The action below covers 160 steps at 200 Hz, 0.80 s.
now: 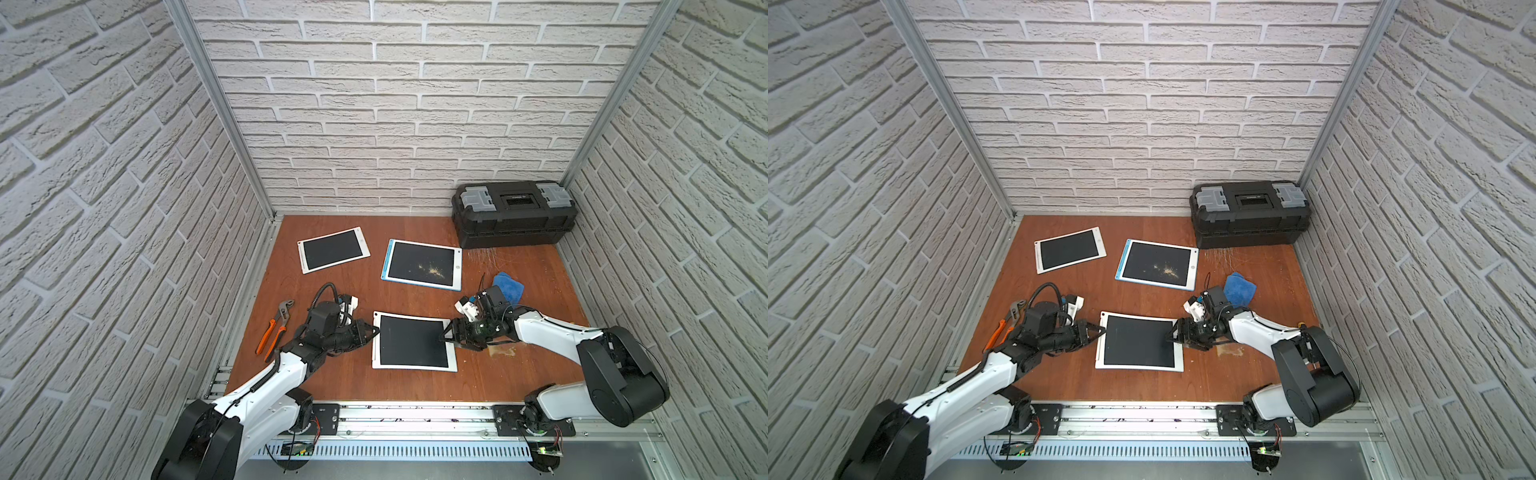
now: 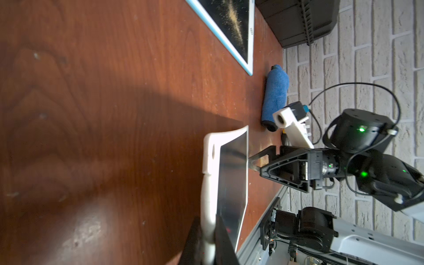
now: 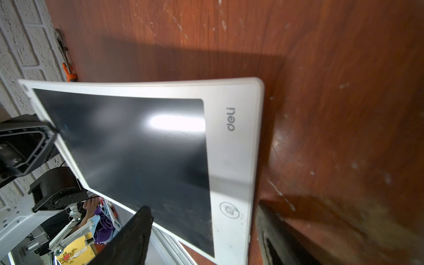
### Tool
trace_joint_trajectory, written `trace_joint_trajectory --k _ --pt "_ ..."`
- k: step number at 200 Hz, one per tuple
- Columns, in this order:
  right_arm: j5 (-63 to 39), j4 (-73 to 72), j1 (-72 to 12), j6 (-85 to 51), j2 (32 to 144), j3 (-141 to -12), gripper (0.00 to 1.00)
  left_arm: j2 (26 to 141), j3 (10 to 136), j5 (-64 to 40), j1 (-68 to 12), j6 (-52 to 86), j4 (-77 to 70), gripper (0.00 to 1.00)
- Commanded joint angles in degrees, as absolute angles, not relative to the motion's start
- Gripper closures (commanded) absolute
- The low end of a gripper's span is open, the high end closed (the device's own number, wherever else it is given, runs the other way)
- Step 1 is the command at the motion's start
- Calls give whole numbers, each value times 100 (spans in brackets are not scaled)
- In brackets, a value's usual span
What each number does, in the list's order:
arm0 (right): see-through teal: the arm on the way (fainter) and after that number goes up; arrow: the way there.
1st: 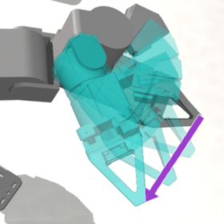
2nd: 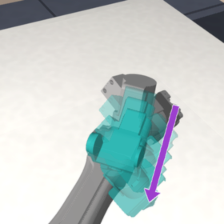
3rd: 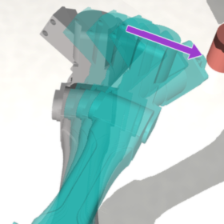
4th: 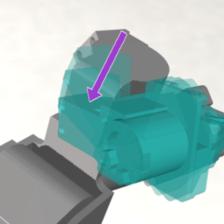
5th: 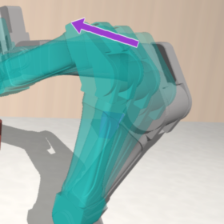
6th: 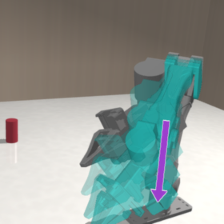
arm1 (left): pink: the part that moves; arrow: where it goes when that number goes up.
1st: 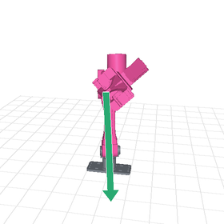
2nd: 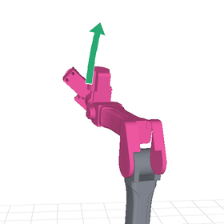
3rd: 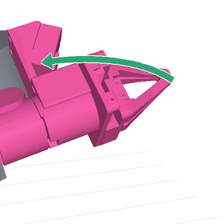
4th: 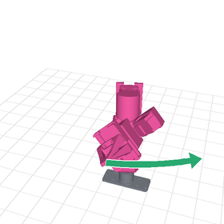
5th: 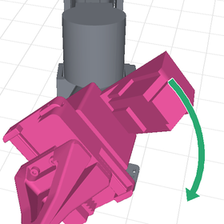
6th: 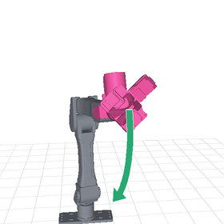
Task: Wipe the drawing tablet
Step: Adjust the drawing tablet at the center of the board.
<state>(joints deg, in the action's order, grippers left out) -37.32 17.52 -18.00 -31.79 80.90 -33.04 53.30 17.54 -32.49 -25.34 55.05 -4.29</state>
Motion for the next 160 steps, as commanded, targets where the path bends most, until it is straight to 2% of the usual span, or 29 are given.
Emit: trace_joint_trajectory --k 1,15,31,45,70,88,113,160 --pt "-3382 2515 -1550 -2910 7710 -3619 27 4994 2375 -3287 -2511 5070 -160 100" --pt "-2851 3225 -1306 -2690 7276 -4027 27 4801 3087 -2965 -2616 4336 658 100" --pt "-1912 4023 -1003 -2495 6787 -4555 26 4773 3972 -2337 -3115 3391 1489 100" --pt "-970 4595 -786 -2371 6566 -5048 22 4992 4747 -1597 -3850 2546 2196 100" --pt "412 4994 -435 -2406 6479 -5499 12 5699 6067 683 -5567 1035 3339 100" --pt "493 4862 -181 -2523 6610 -5493 11 6300 6409 2100 -6472 -13 3611 100" --pt "450 4720 -40 -2706 7026 -5447 10 6765 5962 2999 -7266 -1444 3307 100" --pt "243 4421 43 -2724 7224 -5221 11 6594 5336 4109 -7625 -1686 2475 100"
